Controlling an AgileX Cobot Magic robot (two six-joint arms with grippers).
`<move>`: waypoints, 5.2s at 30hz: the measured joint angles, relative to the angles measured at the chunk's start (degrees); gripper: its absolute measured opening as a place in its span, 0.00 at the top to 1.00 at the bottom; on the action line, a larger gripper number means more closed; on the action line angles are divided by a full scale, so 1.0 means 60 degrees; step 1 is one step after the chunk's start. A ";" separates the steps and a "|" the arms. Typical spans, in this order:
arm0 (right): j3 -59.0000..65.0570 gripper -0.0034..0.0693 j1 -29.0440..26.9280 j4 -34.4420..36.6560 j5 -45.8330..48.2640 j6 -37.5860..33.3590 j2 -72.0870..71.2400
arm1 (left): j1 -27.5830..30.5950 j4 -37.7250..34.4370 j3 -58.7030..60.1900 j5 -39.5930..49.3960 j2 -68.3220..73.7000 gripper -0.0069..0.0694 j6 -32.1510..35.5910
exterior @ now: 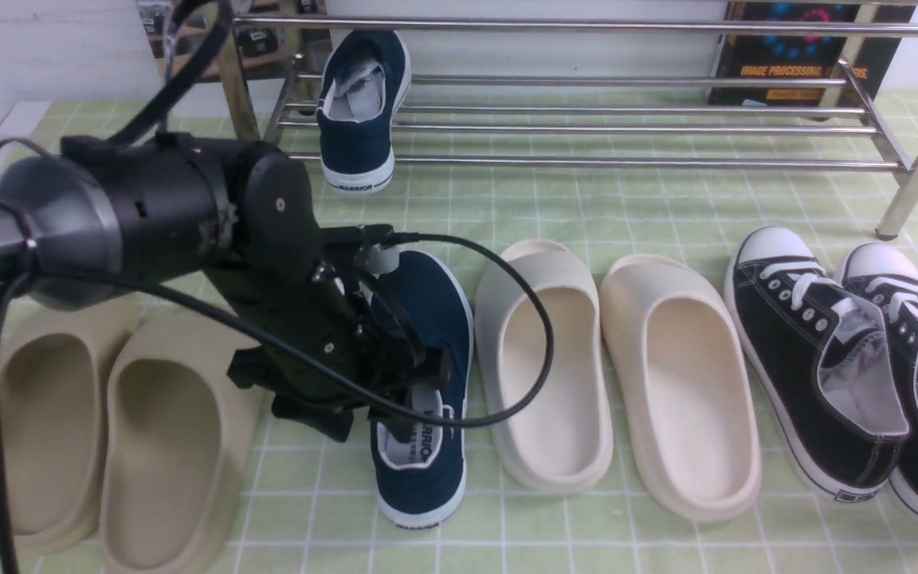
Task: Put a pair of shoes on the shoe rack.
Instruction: Use the left arm to grab the shoe closest to it, then use the left arm to put a shoe into the shoe rack
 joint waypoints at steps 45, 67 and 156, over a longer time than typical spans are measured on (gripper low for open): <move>0.0000 0.62 0.0000 0.0000 0.0000 0.0000 0.0000 | 0.1230 -0.0427 -0.8222 0.1547 0.3491 0.90 -0.0683; 0.0000 0.62 0.0000 0.0000 0.0000 0.0000 0.0000 | 0.1910 -0.1190 -1.0177 0.0123 0.5274 0.90 -0.0952; 0.0000 0.62 0.0000 0.0000 0.0000 0.0000 0.0000 | 0.0890 0.0831 -0.9850 0.3051 0.3028 0.93 0.0225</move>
